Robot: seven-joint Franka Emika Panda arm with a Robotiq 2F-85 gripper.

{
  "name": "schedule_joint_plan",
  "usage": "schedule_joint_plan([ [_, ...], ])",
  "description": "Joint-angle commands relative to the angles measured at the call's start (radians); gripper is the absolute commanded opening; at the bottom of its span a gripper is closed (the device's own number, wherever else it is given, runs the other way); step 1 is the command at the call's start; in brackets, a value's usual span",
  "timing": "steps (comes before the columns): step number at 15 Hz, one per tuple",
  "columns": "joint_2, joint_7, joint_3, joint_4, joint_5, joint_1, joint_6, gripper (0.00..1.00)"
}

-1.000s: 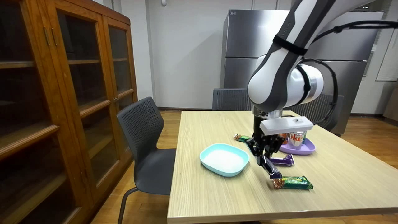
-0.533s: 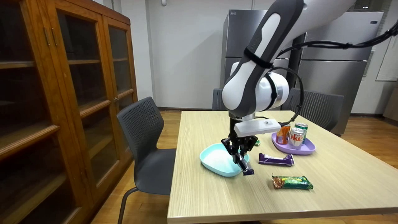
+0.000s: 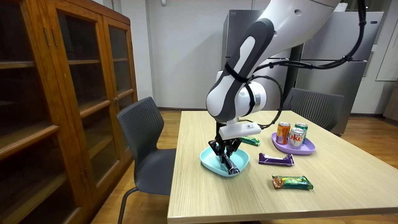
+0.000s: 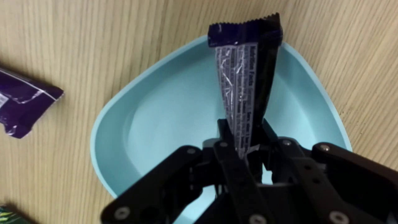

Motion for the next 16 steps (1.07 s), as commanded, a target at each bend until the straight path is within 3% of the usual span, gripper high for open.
schedule_joint_plan([
  [1, 0.056, -0.002, 0.002, 0.115, -0.02, 0.007, -0.066, 0.06],
  [12, 0.117, 0.001, -0.001, 0.231, -0.018, 0.007, -0.122, 0.06],
  [13, 0.116, 0.003, -0.004, 0.231, -0.019, 0.007, -0.124, 0.5],
  [14, 0.114, 0.004, -0.005, 0.23, -0.019, 0.007, -0.125, 0.51],
  [16, 0.099, 0.006, -0.007, 0.219, -0.019, 0.006, -0.122, 0.65],
])
